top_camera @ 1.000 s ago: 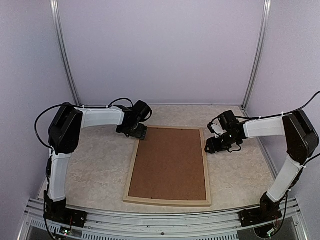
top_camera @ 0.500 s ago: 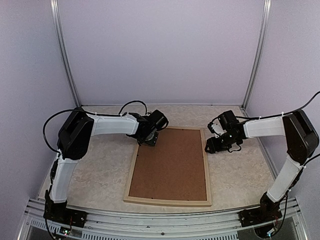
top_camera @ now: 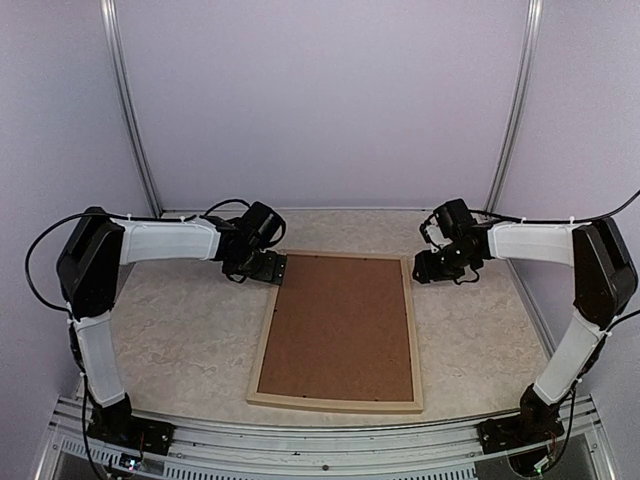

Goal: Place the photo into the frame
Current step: Press the fastener onto the backboard.

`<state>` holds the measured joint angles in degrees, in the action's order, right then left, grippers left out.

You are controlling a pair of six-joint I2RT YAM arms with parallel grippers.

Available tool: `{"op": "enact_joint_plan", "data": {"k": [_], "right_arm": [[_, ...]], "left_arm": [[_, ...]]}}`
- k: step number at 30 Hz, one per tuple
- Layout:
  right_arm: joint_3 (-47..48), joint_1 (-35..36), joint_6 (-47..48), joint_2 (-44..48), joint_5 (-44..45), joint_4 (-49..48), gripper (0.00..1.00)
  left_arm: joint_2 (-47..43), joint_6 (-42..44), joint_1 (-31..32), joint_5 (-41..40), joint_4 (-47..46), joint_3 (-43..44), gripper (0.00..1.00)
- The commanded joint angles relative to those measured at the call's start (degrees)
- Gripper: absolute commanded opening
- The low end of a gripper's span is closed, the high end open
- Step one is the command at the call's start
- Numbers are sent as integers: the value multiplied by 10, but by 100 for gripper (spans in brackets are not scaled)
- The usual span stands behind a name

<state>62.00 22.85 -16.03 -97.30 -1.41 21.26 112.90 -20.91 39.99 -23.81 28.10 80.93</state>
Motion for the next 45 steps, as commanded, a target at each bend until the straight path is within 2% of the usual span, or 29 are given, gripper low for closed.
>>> {"op": "enact_joint_plan", "data": {"k": [1,9,20,29,45], "right_arm": [[61,-1,-21,-23,45,53,55],[142,1,-33,-93,77,98,55],[163,10,-37,-139,70,96,55],[180,18,-38,-170,67,95,54],[200,57,-50,-195,88,113,52]], "left_arm": [[-41,-17,-33,138,-64,-57,98],[-55,-23,-64,267,-130,-124,99],[-30,-48,-69,361,-188,-168,96],[-30,-56,-62,367,-199,-186,84],[-33,-56,-46,346,-193,-192,82]]}}
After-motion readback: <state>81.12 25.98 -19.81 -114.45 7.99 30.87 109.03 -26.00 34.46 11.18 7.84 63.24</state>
